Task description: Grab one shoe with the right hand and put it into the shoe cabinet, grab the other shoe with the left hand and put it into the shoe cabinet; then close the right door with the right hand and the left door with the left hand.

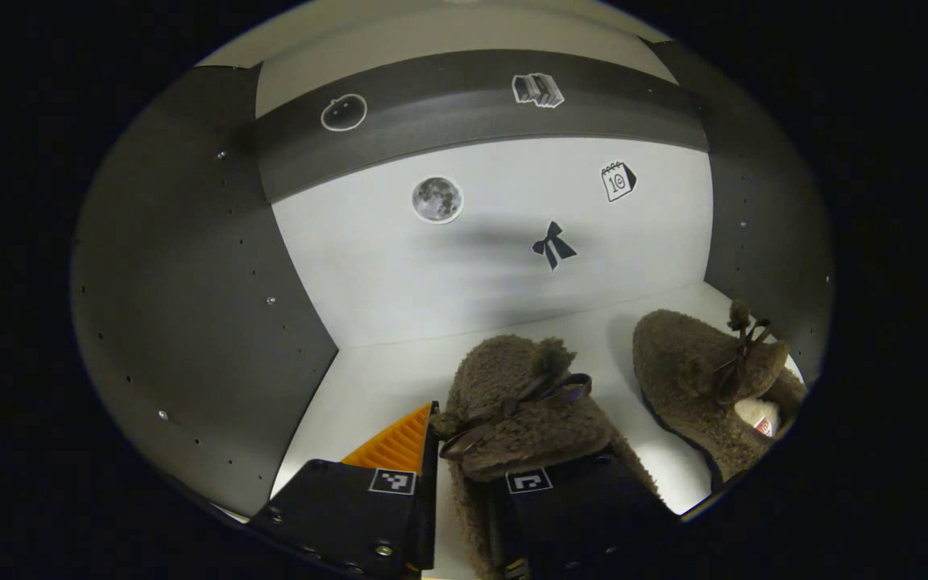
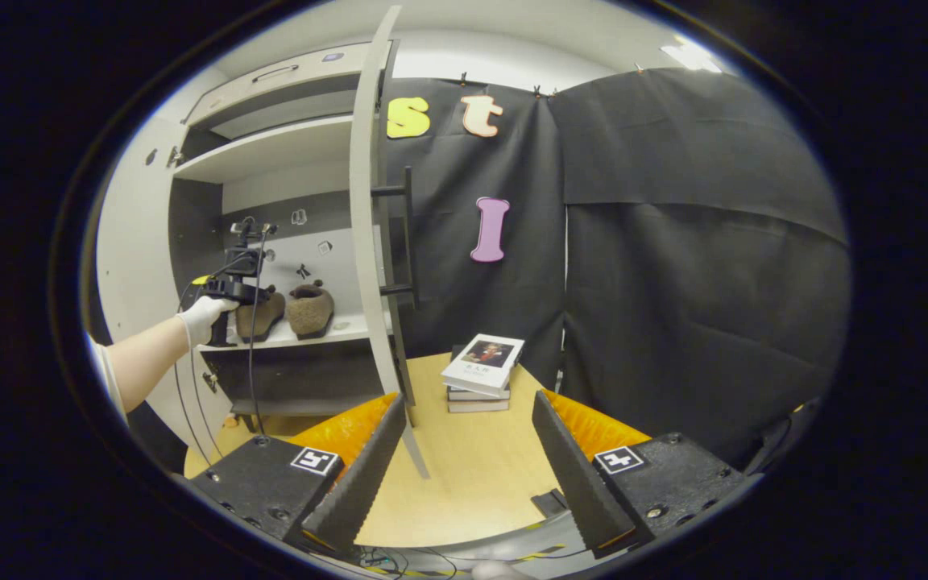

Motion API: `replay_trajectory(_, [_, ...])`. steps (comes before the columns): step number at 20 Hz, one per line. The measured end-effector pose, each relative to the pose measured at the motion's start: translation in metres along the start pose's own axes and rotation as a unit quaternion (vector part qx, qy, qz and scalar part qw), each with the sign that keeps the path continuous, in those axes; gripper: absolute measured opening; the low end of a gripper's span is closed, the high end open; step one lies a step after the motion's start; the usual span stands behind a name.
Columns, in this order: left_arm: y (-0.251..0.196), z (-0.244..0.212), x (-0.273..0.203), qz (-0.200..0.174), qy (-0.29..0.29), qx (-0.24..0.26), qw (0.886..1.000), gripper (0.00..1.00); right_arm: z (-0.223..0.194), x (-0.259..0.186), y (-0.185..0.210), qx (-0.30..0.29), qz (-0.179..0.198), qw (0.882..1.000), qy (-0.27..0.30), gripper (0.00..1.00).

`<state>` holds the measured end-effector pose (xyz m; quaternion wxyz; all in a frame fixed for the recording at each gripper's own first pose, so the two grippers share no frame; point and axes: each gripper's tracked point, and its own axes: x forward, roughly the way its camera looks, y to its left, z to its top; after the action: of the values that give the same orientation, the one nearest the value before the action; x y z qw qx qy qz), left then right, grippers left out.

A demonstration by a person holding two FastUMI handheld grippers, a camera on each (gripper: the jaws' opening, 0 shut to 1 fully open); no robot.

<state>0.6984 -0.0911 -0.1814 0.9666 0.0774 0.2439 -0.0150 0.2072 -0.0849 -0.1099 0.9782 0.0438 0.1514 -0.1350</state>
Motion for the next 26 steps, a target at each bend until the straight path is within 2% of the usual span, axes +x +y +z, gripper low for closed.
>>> replay_trajectory(1, [0.002, 0.001, -0.003, -0.001, -0.006, 0.006, 1.0, 0.3, 0.0, -0.001, 0.0, 0.0, 0.0, 1.0, 0.0, 0.99])
replay_trajectory(3, [0.003, 0.009, -0.011, -0.009, -0.022, 0.01, 1.0, 0.49, -0.001, -0.003, -0.002, 0.005, -0.002, 1.0, -0.001, 1.0])
replay_trajectory(5, [0.013, 0.014, -0.02, 0.0, -0.038, 0.021, 0.999, 0.68, -0.001, -0.006, 0.001, 0.015, 0.0, 1.0, -0.004, 1.0])
replay_trajectory(6, [0.017, 0.014, -0.026, 0.003, -0.04, 0.025, 0.999, 1.0, 0.0, -0.006, 0.001, 0.016, 0.001, 1.0, -0.005, 0.99])
replay_trajectory(8, [0.02, 0.012, -0.037, 0.0, -0.046, 0.016, 0.999, 0.96, 0.001, -0.009, 0.004, 0.013, 0.003, 1.0, -0.009, 1.0])
replay_trajectory(9, [0.023, 0.01, -0.045, -0.003, -0.048, 0.009, 0.999, 1.0, 0.003, -0.011, 0.006, 0.012, 0.006, 1.0, -0.011, 1.0])
replay_trajectory(11, [0.015, 0.01, -0.052, -0.033, -0.053, -0.001, 0.998, 1.0, 0.004, -0.015, 0.013, 0.01, 0.011, 1.0, -0.014, 0.99])
replay_trajectory(12, [0.016, 0.007, -0.056, -0.04, -0.046, -0.002, 0.998, 0.96, 0.004, -0.017, 0.017, 0.009, 0.015, 1.0, -0.015, 0.99])
replay_trajectory(13, [0.018, 0.008, -0.059, -0.04, -0.046, -0.002, 0.998, 1.0, 0.004, -0.019, 0.022, 0.006, 0.019, 1.0, -0.017, 0.99])
replay_trajectory(14, [0.018, 0.008, -0.063, -0.042, -0.047, -0.003, 0.998, 0.96, 0.002, -0.021, 0.024, 0.002, 0.021, 1.0, -0.016, 1.0])
replay_trajectory(16, [0.019, 0.01, -0.077, -0.044, -0.058, -0.007, 0.997, 0.97, 0.0, -0.027, 0.029, -0.002, 0.026, 1.0, -0.016, 1.0])
replay_trajectory(21, [0.02, 0.04, -0.14, -0.05, -0.127, -0.014, 0.991, 0.96, -0.004, -0.045, 0.033, -0.003, 0.028, 0.999, -0.023, 1.0])
replay_trajectory(23, [0.022, 0.049, -0.171, -0.052, -0.154, -0.019, 0.987, 1.0, -0.005, -0.052, 0.035, 0.0, 0.031, 0.999, -0.027, 1.0])
replay_trajectory(26, [0.025, 0.055, -0.225, -0.056, -0.191, -0.027, 0.98, 1.0, -0.006, -0.062, 0.041, -0.001, 0.038, 0.999, -0.033, 0.99])
